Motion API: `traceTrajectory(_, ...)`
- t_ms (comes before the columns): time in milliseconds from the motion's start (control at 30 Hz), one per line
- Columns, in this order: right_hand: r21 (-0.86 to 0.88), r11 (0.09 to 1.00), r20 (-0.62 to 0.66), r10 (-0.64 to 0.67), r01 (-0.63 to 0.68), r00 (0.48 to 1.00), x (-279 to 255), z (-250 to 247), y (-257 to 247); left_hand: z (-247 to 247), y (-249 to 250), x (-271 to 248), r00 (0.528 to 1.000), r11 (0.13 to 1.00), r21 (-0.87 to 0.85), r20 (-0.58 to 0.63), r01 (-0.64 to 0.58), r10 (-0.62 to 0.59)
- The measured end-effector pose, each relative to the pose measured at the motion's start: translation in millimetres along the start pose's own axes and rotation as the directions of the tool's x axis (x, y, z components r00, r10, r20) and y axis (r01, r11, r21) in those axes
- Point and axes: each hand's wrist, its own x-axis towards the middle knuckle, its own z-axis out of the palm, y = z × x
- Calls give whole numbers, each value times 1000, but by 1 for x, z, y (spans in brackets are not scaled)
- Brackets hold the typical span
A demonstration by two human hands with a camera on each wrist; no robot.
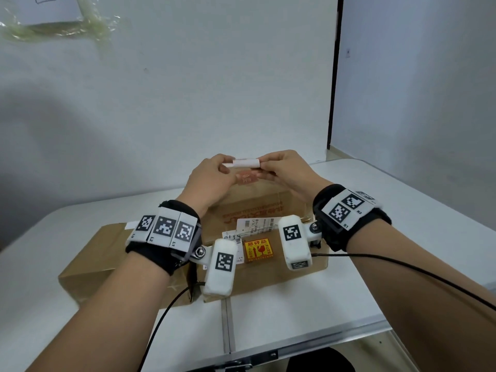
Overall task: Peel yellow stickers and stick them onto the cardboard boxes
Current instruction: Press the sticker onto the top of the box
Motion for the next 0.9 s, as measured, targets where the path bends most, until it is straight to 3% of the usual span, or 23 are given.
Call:
traceTrajectory(100, -25, 1000, 4, -2, 2, 1000, -2, -4, 2, -2, -2, 0, 987, 979, 148, -55, -142, 152)
traceTrajectory(200, -67, 998, 21, -19, 20, 1000, -4, -6, 2, 4, -5, 1, 963, 931, 261, -14, -256, 269)
traceTrajectory(300, -90, 996, 20, -27, 29, 999, -5, -9, 2, 11, -8, 3, 960, 897, 345, 55, -276, 274)
traceTrajectory(433, -155, 987, 63, -36, 45, 997, -6, -12, 2, 15, -9, 7, 960, 870, 409, 53, -274, 277)
traceTrajectory(900, -321, 945, 143, -21, 66, 989, -1, -16, 3, 24, -13, 0, 931, 848, 401, 36, -347, 364)
